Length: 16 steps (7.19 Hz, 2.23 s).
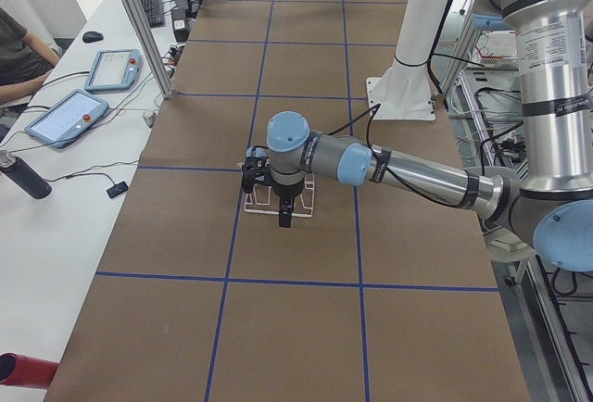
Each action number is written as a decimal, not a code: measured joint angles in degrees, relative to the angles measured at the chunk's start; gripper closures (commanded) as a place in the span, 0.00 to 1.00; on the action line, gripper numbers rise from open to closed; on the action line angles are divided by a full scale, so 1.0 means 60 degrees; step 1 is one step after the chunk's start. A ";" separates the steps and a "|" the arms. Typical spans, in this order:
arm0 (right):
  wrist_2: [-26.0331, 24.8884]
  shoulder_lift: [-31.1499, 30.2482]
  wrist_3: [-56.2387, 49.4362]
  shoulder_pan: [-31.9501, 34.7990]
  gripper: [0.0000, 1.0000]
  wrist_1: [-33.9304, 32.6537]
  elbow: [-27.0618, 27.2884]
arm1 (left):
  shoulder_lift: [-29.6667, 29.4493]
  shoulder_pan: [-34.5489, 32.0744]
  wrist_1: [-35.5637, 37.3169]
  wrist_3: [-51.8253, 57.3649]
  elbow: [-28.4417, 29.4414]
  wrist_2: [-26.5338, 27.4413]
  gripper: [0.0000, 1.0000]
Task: Hang cup on cup holder
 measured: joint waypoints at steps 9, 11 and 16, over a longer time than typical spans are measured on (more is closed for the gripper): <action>0.0000 -0.0001 0.0252 -0.0010 0.00 0.0000 0.0010 | -0.0024 -0.0006 -0.0015 -0.0017 -0.0002 -0.0068 0.02; 0.0000 -0.0012 0.0253 -0.0010 0.00 0.0000 0.0006 | -0.0023 -0.0011 -0.0015 -0.0017 -0.0006 -0.0068 0.02; -0.0012 -0.0020 0.0227 -0.0024 0.00 0.0000 -0.0014 | -0.0025 -0.0001 -0.0014 -0.0031 -0.0025 -0.0082 0.02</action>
